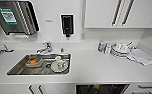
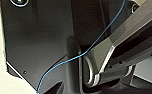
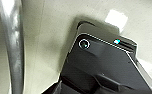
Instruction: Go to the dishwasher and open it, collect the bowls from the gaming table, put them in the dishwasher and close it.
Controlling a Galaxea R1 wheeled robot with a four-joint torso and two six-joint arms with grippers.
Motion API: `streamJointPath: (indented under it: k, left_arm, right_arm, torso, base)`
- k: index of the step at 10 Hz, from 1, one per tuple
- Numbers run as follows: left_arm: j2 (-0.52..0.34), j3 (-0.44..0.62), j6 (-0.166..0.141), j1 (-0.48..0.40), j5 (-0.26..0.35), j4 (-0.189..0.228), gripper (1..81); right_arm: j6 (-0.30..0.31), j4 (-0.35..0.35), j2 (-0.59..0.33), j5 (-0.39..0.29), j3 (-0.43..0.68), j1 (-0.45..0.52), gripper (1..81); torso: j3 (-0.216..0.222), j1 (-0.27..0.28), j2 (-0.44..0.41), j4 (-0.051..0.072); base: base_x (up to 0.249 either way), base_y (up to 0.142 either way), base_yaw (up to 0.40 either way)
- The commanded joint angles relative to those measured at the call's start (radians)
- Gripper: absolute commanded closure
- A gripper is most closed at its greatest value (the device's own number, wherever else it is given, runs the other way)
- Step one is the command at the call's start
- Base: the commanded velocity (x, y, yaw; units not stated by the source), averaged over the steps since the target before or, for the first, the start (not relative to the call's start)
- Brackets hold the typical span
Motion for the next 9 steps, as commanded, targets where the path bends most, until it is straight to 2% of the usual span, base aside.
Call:
streamJointPath:
  k: [1,5,9]
  left_arm:
    - [-0.005,0.002,-0.005,-0.006,0.061,-0.008,1.0]
    - [-0.003,-0.005,-0.005,-0.003,0.065,-0.007,1.0]
    - [0.003,-0.002,-0.005,0.005,0.066,-0.004,1.0]
  right_arm:
    - [0.002,0.176,0.014,-0.113,-0.081,0.061,1.0]
    - [0.002,0.375,0.123,-0.13,-0.2,0.156,1.0]
    - [-0.001,0.418,0.165,-0.236,-0.315,0.235,1.0]
  torso:
    - [0.0,-0.002,0.003,0.0]
    - [0.0,0.01,-0.014,0.0]
    - [0.0,0.01,-0.015,0.0]
  base:
    - [0.0,0.0,0.0]
    - [0.0,0.0,0.0]
    - [0.0,0.0,0.0]
